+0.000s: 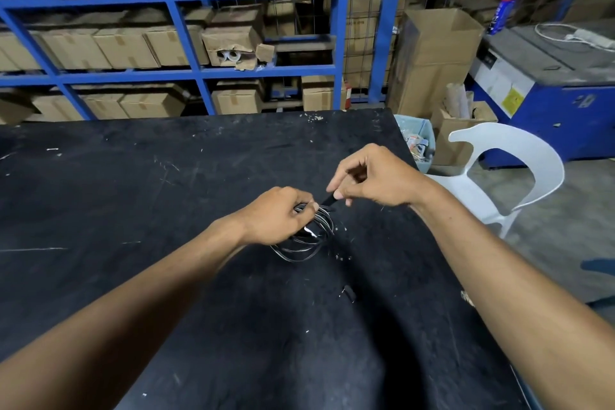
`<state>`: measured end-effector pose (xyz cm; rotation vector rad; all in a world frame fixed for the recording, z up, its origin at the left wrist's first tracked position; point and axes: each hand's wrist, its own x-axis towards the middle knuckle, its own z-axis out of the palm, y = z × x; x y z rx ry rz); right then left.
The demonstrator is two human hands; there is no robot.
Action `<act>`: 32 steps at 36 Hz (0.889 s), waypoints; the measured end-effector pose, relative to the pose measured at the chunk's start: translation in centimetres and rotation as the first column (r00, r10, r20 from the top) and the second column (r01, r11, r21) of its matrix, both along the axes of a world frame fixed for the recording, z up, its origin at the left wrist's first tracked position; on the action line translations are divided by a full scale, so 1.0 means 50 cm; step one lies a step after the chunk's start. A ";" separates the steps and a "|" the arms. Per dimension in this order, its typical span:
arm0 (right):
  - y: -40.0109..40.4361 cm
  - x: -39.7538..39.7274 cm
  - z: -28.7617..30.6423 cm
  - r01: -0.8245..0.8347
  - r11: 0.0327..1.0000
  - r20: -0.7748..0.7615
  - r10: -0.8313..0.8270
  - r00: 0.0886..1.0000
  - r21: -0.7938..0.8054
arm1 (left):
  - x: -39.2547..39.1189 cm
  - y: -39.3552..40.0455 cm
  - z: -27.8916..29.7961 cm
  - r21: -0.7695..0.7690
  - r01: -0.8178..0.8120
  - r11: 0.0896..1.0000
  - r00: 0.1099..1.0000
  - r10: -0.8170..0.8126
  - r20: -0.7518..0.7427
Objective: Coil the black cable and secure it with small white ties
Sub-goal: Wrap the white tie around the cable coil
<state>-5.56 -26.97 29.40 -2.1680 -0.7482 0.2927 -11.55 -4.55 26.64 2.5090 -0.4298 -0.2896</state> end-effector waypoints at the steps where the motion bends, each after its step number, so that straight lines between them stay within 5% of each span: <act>1: 0.005 -0.007 -0.002 0.029 1.000 0.038 -0.029 0.999 0.011 | 0.001 -0.002 -0.001 0.001 -0.022 1.000 1.000 0.022 -0.006; 9: 0.045 -0.061 -0.053 0.060 0.998 0.395 -0.068 0.916 0.032 | 0.022 -0.020 -0.005 -0.018 -0.240 0.971 0.968 0.238 -0.079; 17: 0.044 -0.086 -0.103 0.059 0.997 0.490 -0.033 0.871 -0.039 | 0.028 -0.023 -0.020 -0.134 -0.436 0.890 0.880 0.390 -0.270; 23: 0.065 -0.091 -0.134 0.125 0.992 0.659 -0.080 0.748 -0.021 | 0.023 -0.040 -0.026 -0.290 -0.569 0.770 0.800 0.435 -0.414; 32: 0.079 -0.080 -0.137 0.205 0.979 0.613 -0.166 0.773 0.006 | 0.017 -0.044 -0.033 -0.134 -0.438 0.889 0.891 0.408 -0.200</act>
